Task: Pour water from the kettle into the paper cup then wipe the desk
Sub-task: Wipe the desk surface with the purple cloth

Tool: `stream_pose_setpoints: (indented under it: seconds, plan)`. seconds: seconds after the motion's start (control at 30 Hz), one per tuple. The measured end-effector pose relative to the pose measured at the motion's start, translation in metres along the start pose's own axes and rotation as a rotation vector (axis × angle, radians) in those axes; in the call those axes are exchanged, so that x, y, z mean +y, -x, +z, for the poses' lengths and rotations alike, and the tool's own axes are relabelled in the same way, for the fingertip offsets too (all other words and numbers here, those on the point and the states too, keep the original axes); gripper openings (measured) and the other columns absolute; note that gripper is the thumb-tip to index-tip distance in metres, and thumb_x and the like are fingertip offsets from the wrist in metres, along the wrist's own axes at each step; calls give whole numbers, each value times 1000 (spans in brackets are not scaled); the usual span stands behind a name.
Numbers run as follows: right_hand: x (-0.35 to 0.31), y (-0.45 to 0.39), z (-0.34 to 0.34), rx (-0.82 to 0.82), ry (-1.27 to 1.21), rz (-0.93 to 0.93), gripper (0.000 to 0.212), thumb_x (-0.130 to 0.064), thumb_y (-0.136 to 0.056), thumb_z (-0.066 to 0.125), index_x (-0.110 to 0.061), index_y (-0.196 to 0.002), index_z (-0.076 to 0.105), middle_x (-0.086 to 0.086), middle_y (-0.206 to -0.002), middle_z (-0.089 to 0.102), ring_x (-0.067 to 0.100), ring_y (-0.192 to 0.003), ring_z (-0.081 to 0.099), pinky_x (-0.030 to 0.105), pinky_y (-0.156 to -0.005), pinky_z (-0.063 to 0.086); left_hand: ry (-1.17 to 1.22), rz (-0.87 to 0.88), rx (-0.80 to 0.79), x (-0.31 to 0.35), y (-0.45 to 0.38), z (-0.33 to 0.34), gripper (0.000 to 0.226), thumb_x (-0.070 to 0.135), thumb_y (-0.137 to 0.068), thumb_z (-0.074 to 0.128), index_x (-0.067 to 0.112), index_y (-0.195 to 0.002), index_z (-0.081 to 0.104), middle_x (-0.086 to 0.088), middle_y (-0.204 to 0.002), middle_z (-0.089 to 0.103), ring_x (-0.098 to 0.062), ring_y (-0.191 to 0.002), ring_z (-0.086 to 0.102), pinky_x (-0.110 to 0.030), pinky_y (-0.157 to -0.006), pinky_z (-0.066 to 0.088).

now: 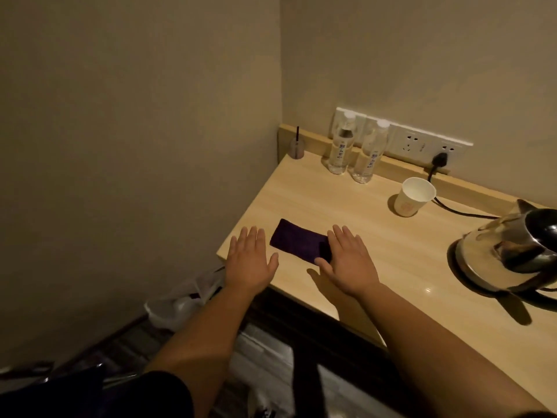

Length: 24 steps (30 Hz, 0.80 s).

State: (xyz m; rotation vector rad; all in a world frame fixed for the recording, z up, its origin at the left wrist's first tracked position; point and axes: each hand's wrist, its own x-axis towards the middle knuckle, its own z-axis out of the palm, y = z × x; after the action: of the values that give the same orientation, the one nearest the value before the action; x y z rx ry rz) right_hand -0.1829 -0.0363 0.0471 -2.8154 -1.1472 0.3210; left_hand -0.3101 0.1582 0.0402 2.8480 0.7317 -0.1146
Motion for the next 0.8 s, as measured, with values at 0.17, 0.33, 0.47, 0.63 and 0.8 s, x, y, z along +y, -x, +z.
stream_pose_setpoints:
  seconds: [0.17, 0.33, 0.47, 0.63, 0.8]
  plan:
    - [-34, -23, 6, 0, 56, -21, 70, -62, -91, 25, -11, -138, 36, 10, -146, 40, 29, -134, 31, 47, -110, 28, 27, -40, 9, -49, -4, -2, 69, 49, -98, 31, 9, -153, 18, -12, -160, 20, -28, -148, 10, -44, -120, 5]
    - [-50, -45, 16, -18, 92, -38, 69, -62, -90, 25, -12, -137, 37, 10, -144, 42, 28, -130, 34, 46, -107, 32, 36, -129, 9, -82, -18, 4, 70, 50, -98, 30, 7, -152, 18, -15, -159, 22, -29, -147, 14, -44, -119, 8]
    - [-58, -59, 27, -52, 98, -71, 74, -64, -89, 21, -12, -140, 35, 10, -147, 39, 28, -132, 33, 46, -110, 29, 77, -228, -1, -95, -32, 15, 71, 48, -99, 30, 4, -152, 17, -16, -159, 21, -31, -147, 14, -43, -118, 7]
    - [-55, -68, 45, -99, 40, -122, 73, -60, -94, 23, -17, -152, 10, 8, -161, 11, 27, -147, 8, 46, -119, 8, 257, -377, -45, -106, -58, 40, 68, 47, -100, 30, 2, -151, 21, -17, -158, 22, -33, -143, 24, -43, -115, 22]
    - [-44, -74, 63, -92, 79, -182, 67, -58, -98, 12, -21, -153, 7, 7, -162, 4, 28, -148, 1, 43, -118, 2, 457, -418, -155, -106, -87, 55, 61, 49, -102, 18, 6, -120, 58, -18, -120, 61, -35, -106, 57, -42, -90, 47]
